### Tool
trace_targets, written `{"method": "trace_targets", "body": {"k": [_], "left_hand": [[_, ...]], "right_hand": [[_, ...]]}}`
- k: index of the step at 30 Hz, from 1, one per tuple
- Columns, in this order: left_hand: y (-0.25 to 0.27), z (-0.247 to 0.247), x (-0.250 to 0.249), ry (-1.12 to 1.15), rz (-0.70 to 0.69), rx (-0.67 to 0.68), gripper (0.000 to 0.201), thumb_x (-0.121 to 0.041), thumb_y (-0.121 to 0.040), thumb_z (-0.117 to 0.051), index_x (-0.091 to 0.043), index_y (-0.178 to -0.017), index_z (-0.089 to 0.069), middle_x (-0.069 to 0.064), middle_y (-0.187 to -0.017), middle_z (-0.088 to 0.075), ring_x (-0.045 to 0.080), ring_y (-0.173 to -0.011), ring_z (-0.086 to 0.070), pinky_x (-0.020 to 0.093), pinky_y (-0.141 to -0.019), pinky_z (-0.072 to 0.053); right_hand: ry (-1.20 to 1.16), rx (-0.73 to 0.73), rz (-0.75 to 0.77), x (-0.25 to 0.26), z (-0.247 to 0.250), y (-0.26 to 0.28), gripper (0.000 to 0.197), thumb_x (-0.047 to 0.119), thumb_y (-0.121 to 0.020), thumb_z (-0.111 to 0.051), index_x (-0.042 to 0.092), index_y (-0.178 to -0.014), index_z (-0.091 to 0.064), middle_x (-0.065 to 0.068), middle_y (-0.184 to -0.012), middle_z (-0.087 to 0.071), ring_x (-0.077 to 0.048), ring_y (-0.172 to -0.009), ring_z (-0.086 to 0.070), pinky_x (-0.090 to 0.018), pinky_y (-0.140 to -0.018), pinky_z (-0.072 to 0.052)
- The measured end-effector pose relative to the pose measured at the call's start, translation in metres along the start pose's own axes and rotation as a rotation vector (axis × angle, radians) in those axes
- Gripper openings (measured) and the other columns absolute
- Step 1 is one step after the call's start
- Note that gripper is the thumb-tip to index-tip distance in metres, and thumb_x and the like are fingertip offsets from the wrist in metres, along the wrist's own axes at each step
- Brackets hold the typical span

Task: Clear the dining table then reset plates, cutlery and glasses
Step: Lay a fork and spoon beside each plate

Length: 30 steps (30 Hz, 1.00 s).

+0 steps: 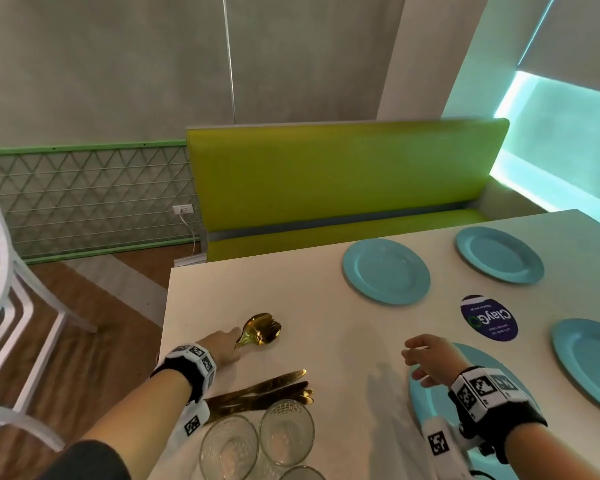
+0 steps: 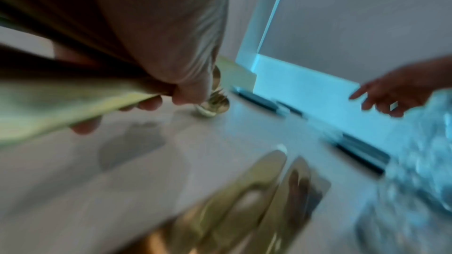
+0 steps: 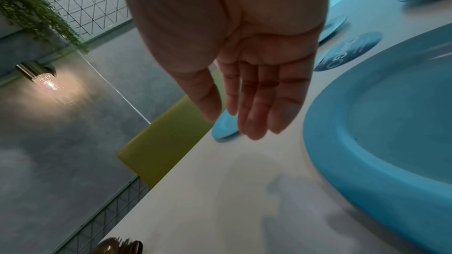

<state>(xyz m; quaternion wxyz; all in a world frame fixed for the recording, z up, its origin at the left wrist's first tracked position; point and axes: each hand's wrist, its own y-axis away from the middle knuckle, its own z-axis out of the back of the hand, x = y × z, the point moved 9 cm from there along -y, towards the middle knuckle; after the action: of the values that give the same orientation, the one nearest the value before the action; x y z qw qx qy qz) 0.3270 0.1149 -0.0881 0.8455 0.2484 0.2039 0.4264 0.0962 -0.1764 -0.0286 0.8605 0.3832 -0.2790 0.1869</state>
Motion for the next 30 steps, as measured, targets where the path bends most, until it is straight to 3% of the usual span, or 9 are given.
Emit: {"method": "trace_targets", "body": {"k": [3,7,11,14,18,22,24,27,30], "left_hand": [[0.012,0.038,-0.009,0.119,-0.025,-0.087,0.034,-0.022,-0.096,-0.039,-0.002,-0.124,-0.039,0.006,-0.074,-0.049,0.027,-0.081,-0.052,0.03,-0.069,-0.035],[0.039,0.105,-0.037,0.335,-0.117,-0.236,0.02,-0.022,-0.096,-0.042,-0.012,-0.113,-0.043,0.007,-0.087,-0.056,0.023,-0.078,-0.052,0.026,-0.068,-0.038],[0.067,0.142,-0.087,0.62,-0.262,-0.269,0.009,-0.026,-0.096,-0.043,-0.02,-0.09,-0.045,0.0,-0.078,-0.057,0.017,-0.064,-0.054,0.026,-0.058,-0.043],[0.088,0.142,-0.133,0.887,-0.373,-0.143,0.013,-0.022,-0.098,-0.04,-0.018,-0.086,-0.044,0.003,-0.074,-0.055,0.019,-0.055,-0.058,0.033,-0.058,-0.049],[0.114,0.125,-0.188,1.054,-0.48,-0.035,0.011,-0.019,-0.099,-0.04,-0.014,-0.09,-0.043,0.004,-0.071,-0.054,0.016,-0.051,-0.058,0.037,-0.064,-0.053],[0.13,0.099,-0.228,1.062,-0.479,0.015,0.009,-0.021,-0.098,-0.041,-0.014,-0.093,-0.043,0.005,-0.074,-0.056,0.018,-0.055,-0.058,0.042,-0.072,-0.056],[0.136,0.086,-0.243,1.063,-0.475,0.022,0.01,-0.023,-0.098,-0.042,-0.013,-0.098,-0.044,0.005,-0.075,-0.056,0.017,-0.054,-0.059,0.04,-0.067,-0.056],[0.143,0.071,-0.259,1.085,-0.487,0.003,0.015,-0.022,-0.098,-0.039,-0.01,-0.108,-0.042,0.004,-0.072,-0.057,0.014,-0.05,-0.059,0.033,-0.058,-0.054],[0.146,0.06,-0.267,1.096,-0.461,-0.034,0.01,-0.022,-0.098,-0.038,-0.016,-0.104,-0.043,0.004,-0.073,-0.058,0.015,-0.054,-0.059,0.035,-0.063,-0.056]], "right_hand": [[-0.024,-0.009,0.02,0.006,0.008,0.002,0.012,0.01,-0.088,-0.058,0.01,-0.1,-0.054,-0.005,-0.075,-0.06,-0.019,-0.055,-0.055,-0.023,-0.047,-0.043],[-0.09,0.006,0.08,0.026,0.014,0.012,0.014,0.009,-0.089,-0.057,0.009,-0.102,-0.053,-0.005,-0.075,-0.059,-0.019,-0.054,-0.054,-0.023,-0.047,-0.042],[-0.164,0.02,0.174,0.054,0.019,0.034,0.015,0.009,-0.09,-0.056,0.009,-0.104,-0.053,-0.005,-0.076,-0.059,-0.018,-0.056,-0.053,-0.024,-0.049,-0.042],[-0.233,0.028,0.267,0.077,0.024,0.06,0.015,0.012,-0.091,-0.055,0.008,-0.106,-0.054,-0.004,-0.078,-0.059,-0.017,-0.056,-0.053,-0.024,-0.049,-0.043],[-0.288,0.066,0.378,0.096,0.025,0.099,0.013,0.021,-0.094,-0.052,0.011,-0.102,-0.055,-0.002,-0.082,-0.059,-0.014,-0.058,-0.053,-0.022,-0.052,-0.044],[-0.278,0.066,0.417,0.09,0.026,0.117,0.017,0.027,-0.095,-0.048,0.014,-0.1,-0.058,0.0,-0.083,-0.06,-0.012,-0.06,-0.054,-0.021,-0.054,-0.045],[-0.269,0.067,0.405,0.081,0.026,0.119,0.02,0.026,-0.097,-0.046,0.012,-0.099,-0.06,0.0,-0.08,-0.059,-0.011,-0.06,-0.054,-0.019,-0.053,-0.045],[-0.329,0.097,0.38,0.067,0.026,0.117,0.022,0.02,-0.097,-0.045,0.011,-0.084,-0.061,-0.002,-0.067,-0.058,-0.013,-0.056,-0.052,-0.02,-0.052,-0.044],[-0.38,0.11,0.373,0.055,0.03,0.11,0.021,0.016,-0.096,-0.048,0.007,-0.081,-0.061,-0.006,-0.064,-0.058,-0.014,-0.054,-0.053,-0.021,-0.051,-0.043]]}}
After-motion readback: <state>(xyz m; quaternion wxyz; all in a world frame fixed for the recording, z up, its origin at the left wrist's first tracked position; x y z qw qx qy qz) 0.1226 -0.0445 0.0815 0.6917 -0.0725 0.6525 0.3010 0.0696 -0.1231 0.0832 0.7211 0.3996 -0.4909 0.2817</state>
